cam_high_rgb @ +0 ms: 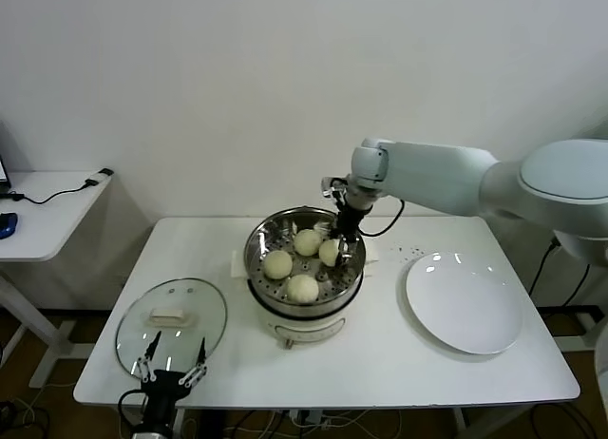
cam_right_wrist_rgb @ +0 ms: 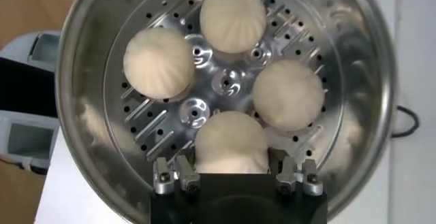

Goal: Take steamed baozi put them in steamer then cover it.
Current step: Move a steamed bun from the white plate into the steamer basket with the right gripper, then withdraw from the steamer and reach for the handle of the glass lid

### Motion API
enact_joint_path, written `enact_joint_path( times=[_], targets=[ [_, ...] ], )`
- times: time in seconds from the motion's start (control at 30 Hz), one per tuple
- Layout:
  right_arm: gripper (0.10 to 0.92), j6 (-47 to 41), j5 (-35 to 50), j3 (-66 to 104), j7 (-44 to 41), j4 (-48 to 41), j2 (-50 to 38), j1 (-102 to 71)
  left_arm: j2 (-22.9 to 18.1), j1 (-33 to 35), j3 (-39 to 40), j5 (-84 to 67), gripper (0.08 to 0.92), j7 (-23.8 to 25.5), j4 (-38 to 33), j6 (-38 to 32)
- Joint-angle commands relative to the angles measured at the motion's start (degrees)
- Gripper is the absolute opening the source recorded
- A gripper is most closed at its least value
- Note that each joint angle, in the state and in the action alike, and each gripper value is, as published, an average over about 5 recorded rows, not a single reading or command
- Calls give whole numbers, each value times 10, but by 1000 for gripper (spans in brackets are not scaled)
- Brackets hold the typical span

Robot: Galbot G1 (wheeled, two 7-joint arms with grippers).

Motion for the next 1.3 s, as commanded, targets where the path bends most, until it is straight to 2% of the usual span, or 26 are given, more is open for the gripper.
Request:
enact_joint_path(
  times=[0.03,0.13,0.3,0.5,0.67,0.77,1.0,1.13,1.3],
  targets=[
    [688,-4,-7,-7,7,-4,14,-19,1,-2,1,-1,823,0,3,0],
    [717,-5,-7,-2,5,-3,13,-17,1,-3,1,0,823,0,4,0],
    [810,-3,-3,2,-10,-4,9,-1,1,-3,1,0,823,-1,4,0],
    [822,0,9,5,-33,9,-7,30,0,-7,1,0,823,-1,4,2],
    [823,20,29,16,-20,38,-49,63,-3,-13,-1,0,823,0,2,5],
    [823,68,57,23,39,74,-99,80,-1,-13,-1,1,823,0,-1,6],
    [823,228,134,63,279,199,-253,57,3,-20,-9,0,823,2,2,8],
    [823,273,134,150,387,258,-339,-26,4,-23,-10,1,823,4,3,9],
    [823,297,106,311,473,314,-421,-182,0,-29,-16,6,823,17,-3,10]
  ],
)
